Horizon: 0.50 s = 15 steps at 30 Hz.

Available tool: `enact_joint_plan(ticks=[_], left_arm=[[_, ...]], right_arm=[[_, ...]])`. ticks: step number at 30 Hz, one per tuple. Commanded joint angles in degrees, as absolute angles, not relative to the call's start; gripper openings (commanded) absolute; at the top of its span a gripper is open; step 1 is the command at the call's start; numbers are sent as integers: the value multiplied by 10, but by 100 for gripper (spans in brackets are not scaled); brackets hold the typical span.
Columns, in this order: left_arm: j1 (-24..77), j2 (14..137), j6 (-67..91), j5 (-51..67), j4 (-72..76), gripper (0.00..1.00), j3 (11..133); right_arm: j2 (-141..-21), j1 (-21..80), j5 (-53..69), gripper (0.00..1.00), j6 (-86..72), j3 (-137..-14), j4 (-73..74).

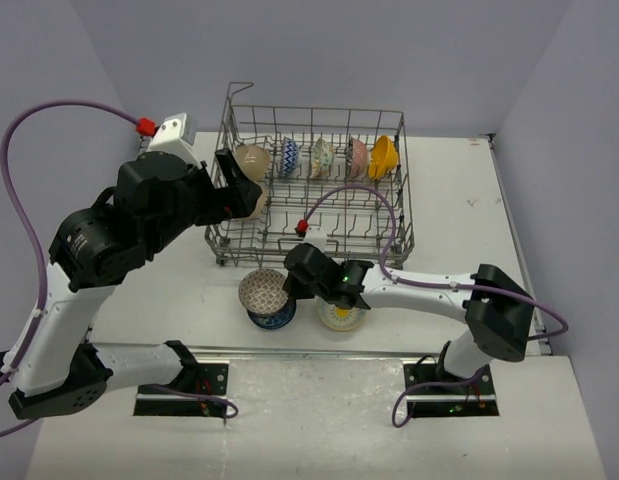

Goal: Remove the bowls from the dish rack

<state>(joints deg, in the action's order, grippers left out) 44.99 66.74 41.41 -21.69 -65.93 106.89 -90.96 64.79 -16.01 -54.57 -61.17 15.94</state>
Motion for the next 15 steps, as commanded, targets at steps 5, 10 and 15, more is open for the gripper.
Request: enact_joint_plan(ticks=[5,10,15], left_arm=[[446,658,411,-209,-660,100,1052],[446,661,406,-206,-656,100,1049],[446,657,406,-207,-650,100,1039]], right_arm=[[-897,652,-157,0,-535,-567,63],[-898,653,-158,0,-530,-565,76],[-872,654,-157,0,-521,-560,97]])
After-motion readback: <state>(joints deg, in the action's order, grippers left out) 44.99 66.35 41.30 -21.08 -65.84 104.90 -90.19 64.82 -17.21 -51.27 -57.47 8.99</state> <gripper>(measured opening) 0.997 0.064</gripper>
